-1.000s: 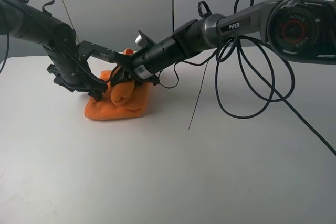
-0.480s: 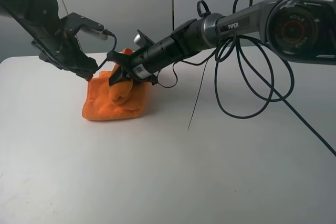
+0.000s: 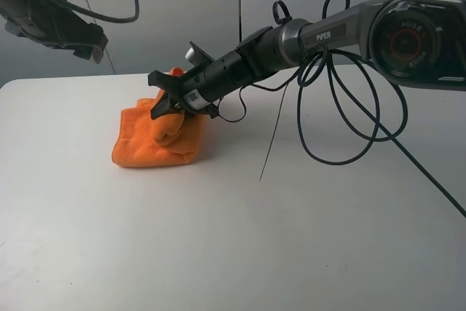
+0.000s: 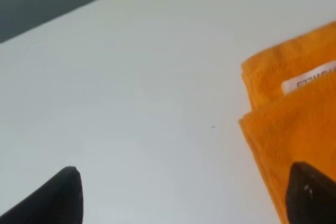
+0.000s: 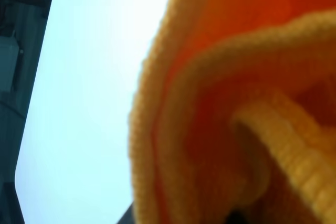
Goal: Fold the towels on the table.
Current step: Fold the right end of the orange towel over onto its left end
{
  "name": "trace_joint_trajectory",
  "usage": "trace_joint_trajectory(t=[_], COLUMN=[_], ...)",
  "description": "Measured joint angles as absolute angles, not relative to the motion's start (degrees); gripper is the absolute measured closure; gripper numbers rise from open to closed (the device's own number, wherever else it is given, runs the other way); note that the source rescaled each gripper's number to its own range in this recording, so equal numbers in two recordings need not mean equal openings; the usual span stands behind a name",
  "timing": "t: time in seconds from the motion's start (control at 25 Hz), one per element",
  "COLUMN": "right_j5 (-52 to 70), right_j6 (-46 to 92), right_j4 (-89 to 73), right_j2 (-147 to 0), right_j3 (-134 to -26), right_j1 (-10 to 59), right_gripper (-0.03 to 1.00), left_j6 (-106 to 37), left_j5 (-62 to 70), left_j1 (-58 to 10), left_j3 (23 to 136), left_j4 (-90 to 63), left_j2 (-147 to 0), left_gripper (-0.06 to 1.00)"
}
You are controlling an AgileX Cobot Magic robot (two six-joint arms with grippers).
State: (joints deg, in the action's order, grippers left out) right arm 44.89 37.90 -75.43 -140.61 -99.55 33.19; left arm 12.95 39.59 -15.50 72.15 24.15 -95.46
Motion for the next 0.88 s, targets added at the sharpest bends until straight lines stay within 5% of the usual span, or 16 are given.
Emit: trace_joint_trajectory(t=[0.48,0.56,0.72,0.88], right_j5=[46.1,47.81,51.73,54.09], right_j6=[36.13,36.52,39.92,43.37], right_j4=[-73.79,-75.56,-80.78,-83.33], right_j2=[-141.23,-141.46,-141.57,-139.85], right_j3=[-99.55,-99.55,-99.55,-99.55], right_j1=[33.23,33.23,33.23,33.23], right_gripper=[0.87,0.73,0.08,-0.03], left_j6=[15.22,15.22,15.12,15.01], left_j5=[40.68,40.92,42.09,43.1], left_j1=[-15.5,-15.5,-15.5,-15.5], left_j3=[72.88,73.45,75.34,76.55], left_j4=[22.0,21.9,21.65,21.65], left_j2=[-84.43,-83.53,-82.91,-82.91], left_gripper=[-0.06,-0.06,-0.06,-0.06])
